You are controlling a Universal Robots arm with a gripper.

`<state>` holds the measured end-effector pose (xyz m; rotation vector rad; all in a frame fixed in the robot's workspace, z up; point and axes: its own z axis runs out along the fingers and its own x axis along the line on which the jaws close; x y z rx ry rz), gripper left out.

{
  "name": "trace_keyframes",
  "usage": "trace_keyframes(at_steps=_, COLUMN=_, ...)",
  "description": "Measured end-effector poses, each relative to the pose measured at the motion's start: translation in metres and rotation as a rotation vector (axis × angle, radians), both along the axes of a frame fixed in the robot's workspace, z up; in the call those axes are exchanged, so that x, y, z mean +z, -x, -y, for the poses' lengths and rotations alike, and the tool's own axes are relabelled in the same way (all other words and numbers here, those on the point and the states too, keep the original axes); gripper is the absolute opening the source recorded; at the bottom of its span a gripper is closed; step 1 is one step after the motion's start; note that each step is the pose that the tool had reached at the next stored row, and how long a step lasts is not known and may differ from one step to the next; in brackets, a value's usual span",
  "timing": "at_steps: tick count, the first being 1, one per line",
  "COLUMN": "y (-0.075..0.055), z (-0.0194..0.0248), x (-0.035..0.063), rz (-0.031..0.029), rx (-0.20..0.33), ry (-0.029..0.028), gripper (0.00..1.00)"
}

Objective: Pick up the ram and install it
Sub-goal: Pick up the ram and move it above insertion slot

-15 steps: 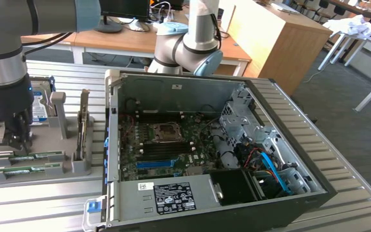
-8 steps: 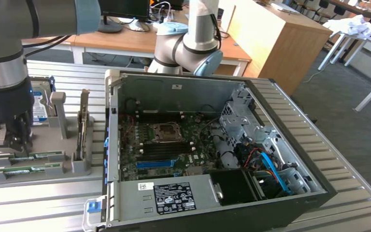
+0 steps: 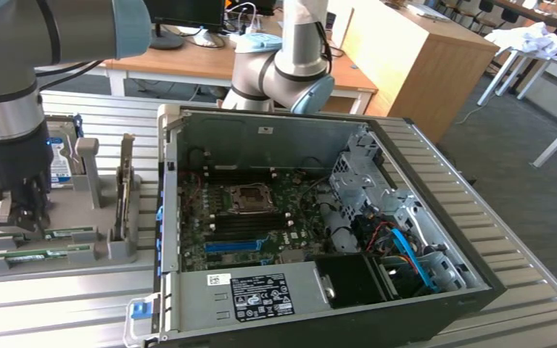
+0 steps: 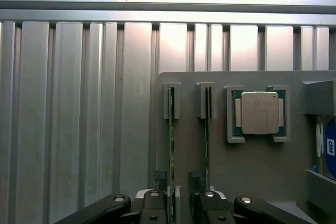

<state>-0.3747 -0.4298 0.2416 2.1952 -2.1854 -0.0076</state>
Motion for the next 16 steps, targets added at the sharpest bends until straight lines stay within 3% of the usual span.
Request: trace_keyframes(at_steps=16, y=0.0, z=0.0003, x=-0.001, rz=0.0002, rx=0.0, ry=-0.0001, gripper=0.3)
